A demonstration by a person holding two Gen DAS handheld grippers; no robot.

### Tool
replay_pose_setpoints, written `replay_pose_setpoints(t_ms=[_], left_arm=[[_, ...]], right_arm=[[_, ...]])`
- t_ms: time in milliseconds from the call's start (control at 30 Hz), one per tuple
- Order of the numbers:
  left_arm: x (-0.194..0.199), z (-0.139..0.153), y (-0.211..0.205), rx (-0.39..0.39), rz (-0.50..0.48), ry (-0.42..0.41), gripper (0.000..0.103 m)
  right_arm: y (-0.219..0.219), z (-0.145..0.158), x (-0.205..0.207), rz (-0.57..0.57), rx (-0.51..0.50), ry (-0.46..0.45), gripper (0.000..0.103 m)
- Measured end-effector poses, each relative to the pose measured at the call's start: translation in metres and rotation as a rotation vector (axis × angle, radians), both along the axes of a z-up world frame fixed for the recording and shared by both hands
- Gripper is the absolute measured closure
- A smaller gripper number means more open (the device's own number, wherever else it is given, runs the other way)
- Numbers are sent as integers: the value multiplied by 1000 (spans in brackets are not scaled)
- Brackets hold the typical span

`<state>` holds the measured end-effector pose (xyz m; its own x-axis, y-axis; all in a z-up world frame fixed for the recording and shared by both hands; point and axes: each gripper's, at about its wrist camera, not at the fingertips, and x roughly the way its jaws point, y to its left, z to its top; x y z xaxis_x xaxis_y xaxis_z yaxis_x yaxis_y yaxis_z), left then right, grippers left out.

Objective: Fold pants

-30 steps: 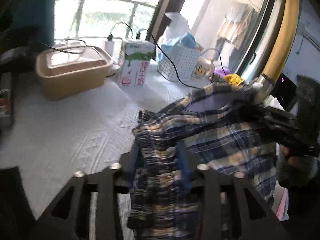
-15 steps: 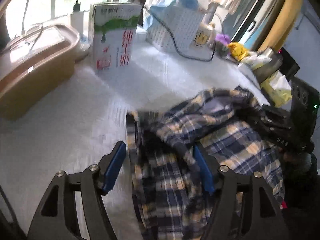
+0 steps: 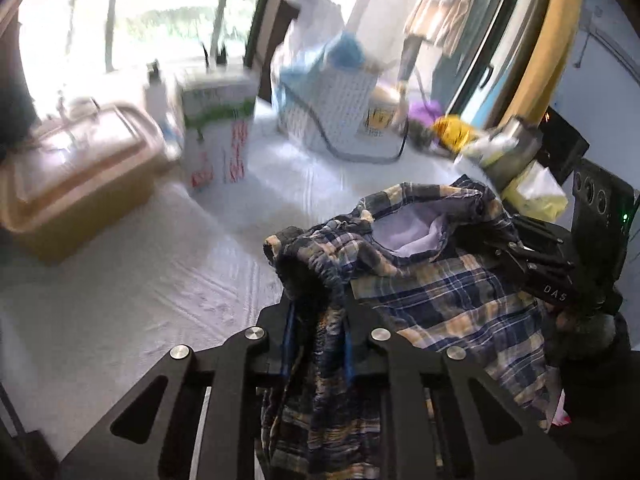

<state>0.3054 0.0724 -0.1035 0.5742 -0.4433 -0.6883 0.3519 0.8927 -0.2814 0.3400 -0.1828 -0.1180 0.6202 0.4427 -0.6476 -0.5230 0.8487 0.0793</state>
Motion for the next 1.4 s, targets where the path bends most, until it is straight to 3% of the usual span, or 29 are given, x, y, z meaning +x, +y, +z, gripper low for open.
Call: replay_pose_setpoints(t_ms=[233, 500, 800, 1000, 1067, 1200, 1400], left_arm=[[-69, 66, 16, 23, 143, -217, 86], [-163, 139, 59, -27, 288, -434, 86], [-245, 185, 94, -6, 456, -595, 86], [-277, 190, 115, 39, 501, -627, 86], [-270, 181, 127, 50, 515, -605, 86], [-250, 151, 147, 48, 539, -524, 86], [-185, 73, 187, 24, 592, -288, 86]], right_arm=[[24, 74, -49, 66, -5, -227, 82], [57, 166, -131, 191, 33, -483, 82], [94, 219, -201, 336, 106, -644, 82], [113, 225, -215, 404, 151, -646, 82], [123, 219, -208, 421, 158, -624, 82], [149, 196, -190, 438, 130, -539, 82], [199, 122, -123, 443, 69, -308, 82]])
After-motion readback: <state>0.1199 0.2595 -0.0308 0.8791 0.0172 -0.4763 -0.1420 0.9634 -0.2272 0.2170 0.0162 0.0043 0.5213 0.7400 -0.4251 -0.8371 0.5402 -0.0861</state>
